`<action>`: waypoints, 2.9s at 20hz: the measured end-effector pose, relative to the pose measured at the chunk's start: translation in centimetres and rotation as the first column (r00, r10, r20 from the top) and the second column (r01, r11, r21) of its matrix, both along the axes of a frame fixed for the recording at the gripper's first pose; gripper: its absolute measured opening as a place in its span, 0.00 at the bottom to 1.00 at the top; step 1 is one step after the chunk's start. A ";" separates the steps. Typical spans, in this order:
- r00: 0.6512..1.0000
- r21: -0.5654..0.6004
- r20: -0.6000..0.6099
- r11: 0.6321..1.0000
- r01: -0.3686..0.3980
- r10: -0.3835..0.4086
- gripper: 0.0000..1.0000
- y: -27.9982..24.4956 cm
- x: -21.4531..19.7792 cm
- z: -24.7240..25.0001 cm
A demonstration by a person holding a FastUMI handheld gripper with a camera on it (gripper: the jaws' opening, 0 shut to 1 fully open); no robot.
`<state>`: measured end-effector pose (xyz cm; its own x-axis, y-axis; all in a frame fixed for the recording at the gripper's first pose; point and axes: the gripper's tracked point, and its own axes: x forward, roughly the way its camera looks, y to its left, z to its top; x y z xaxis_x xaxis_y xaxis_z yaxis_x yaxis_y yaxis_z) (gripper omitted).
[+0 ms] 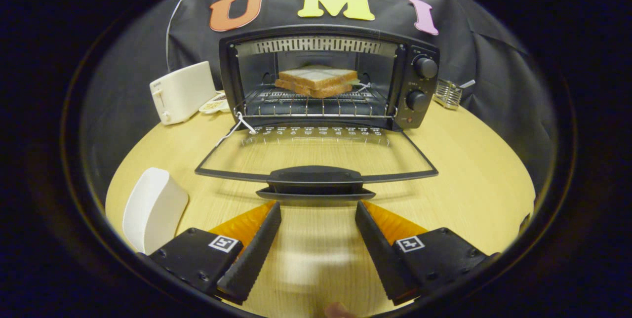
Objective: Open the toaster oven, put the food inside, and close the toaster oven door.
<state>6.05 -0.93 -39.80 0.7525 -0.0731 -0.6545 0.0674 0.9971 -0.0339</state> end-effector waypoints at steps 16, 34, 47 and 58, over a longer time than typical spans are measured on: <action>0.987 -0.013 0.163 1.000 0.004 -0.002 1.00 0.1 1.2 6.7; 0.957 -0.034 0.285 0.998 -0.052 0.059 1.00 1.4 6.4 10.8; 0.864 -0.001 0.504 1.000 0.025 -0.021 1.00 -2.6 -2.2 26.8; 0.717 -0.007 0.697 1.000 0.003 0.003 1.00 -4.7 -12.9 43.6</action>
<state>-6.88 -5.64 3.83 0.9956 -0.0753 0.0556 0.0745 0.9971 0.0159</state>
